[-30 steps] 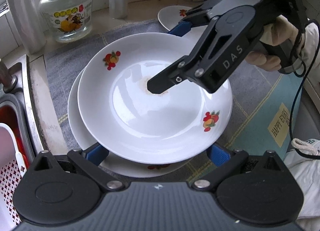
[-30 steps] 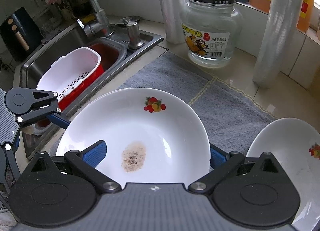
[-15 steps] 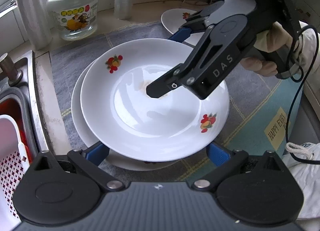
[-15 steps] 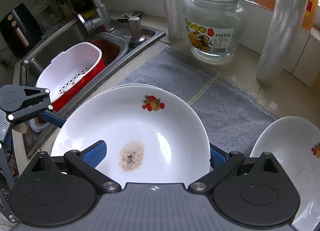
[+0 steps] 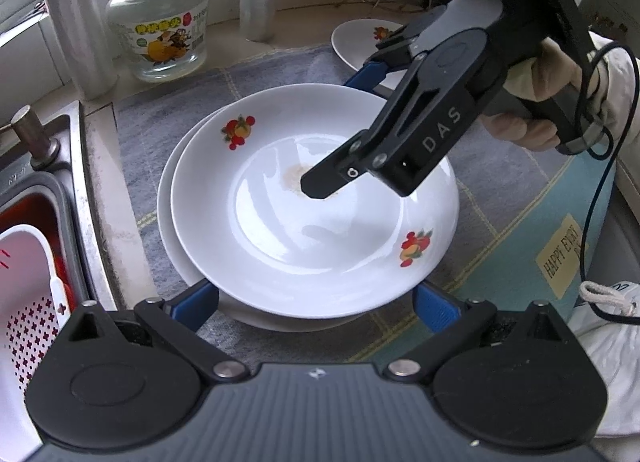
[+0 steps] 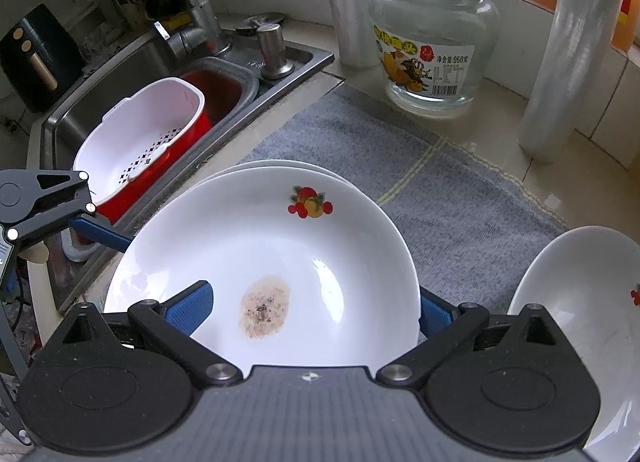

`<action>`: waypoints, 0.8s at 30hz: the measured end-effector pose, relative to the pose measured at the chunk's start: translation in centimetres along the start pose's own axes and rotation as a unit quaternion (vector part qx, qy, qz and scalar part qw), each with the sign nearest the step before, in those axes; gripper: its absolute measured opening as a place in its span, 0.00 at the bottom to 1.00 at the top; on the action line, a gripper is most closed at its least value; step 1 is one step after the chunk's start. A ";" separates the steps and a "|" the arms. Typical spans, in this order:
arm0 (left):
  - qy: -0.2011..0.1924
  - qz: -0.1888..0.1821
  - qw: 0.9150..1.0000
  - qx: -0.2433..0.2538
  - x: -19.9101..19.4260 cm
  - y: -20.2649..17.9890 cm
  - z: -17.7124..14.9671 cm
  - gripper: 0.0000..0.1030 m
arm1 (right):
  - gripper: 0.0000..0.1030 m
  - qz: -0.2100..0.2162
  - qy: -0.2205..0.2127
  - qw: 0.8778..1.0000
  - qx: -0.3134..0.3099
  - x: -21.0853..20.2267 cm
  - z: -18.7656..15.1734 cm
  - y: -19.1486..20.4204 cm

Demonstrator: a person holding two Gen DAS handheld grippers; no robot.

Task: Organize plates and bowls
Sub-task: 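Open both tools and release the plate onto the stack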

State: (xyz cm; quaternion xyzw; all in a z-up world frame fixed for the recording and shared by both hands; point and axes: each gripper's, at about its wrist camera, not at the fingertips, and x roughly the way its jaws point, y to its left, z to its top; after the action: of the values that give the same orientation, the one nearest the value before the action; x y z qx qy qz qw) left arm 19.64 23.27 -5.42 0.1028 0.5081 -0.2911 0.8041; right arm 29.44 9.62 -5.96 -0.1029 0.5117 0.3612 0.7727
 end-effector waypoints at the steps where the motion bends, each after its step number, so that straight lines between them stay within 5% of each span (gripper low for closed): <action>1: 0.000 0.002 1.000 0.002 0.0 0.0 0.0 0.99 | 1.00 0.000 0.001 1.000 0.000 0.0 0.0 0.0; 12: 0.021 0.052 0.998 0.023 0.7 -0.4 0.1 0.99 | 1.00 0.000 0.009 1.000 0.008 0.1 0.1 0.1; 17: 0.017 0.042 0.999 0.007 0.8 0.3 -0.4 0.99 | 1.00 0.000 0.005 1.000 0.010 -0.1 -0.1 0.1; 24: -0.079 0.103 0.991 0.021 -1.2 -0.7 -3.7 0.99 | 1.00 -0.022 -0.046 0.999 -0.011 -2.0 -2.7 0.6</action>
State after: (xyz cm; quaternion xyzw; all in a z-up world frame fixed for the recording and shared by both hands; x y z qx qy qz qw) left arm 16.08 24.81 -5.98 0.1483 0.4235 -0.2241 0.8651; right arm 26.68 7.77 -5.30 -0.1058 0.4695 0.3538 0.8020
